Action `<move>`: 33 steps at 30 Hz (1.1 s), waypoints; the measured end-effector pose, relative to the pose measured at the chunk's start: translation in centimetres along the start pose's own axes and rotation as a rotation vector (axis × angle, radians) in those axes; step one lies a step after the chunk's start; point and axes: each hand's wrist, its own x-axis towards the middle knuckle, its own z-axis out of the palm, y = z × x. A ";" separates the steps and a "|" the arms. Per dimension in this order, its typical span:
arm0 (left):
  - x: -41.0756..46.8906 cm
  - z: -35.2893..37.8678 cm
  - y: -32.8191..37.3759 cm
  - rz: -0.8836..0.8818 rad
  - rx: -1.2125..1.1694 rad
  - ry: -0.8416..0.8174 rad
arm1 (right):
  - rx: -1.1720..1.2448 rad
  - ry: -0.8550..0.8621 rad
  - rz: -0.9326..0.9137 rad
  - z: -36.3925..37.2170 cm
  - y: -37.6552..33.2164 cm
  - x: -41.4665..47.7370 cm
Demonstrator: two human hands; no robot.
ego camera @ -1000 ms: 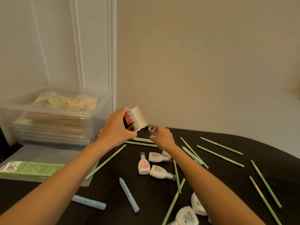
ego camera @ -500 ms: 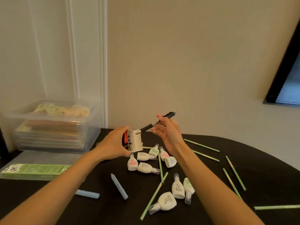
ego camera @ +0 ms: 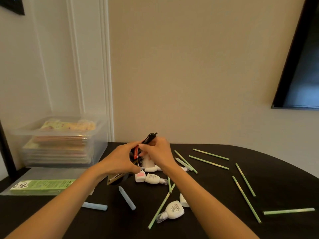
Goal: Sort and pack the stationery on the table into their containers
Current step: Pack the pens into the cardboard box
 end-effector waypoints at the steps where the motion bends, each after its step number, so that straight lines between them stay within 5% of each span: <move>1: 0.0 0.0 -0.1 -0.003 -0.007 0.003 | -0.036 0.000 0.015 0.0 0.1 0.1; 7: 0.0 -0.2 0.0 -0.053 0.019 0.044 | 0.246 0.112 -0.002 -1.1 0.0 0.3; 15: 0.3 0.2 0.1 0.011 0.002 0.051 | -0.244 0.017 -0.102 0.0 0.7 0.5; 23: 0.5 -0.4 -0.2 0.023 0.009 0.062 | -0.281 0.086 -0.084 0.8 1.8 1.4; 29: 1.5 -1.1 -1.1 0.004 0.002 0.081 | -0.116 -0.067 -0.011 1.1 1.6 2.6; 33: 2.5 -1.7 -2.5 -0.084 -0.004 0.174 | -0.031 0.194 0.021 0.6 3.4 4.7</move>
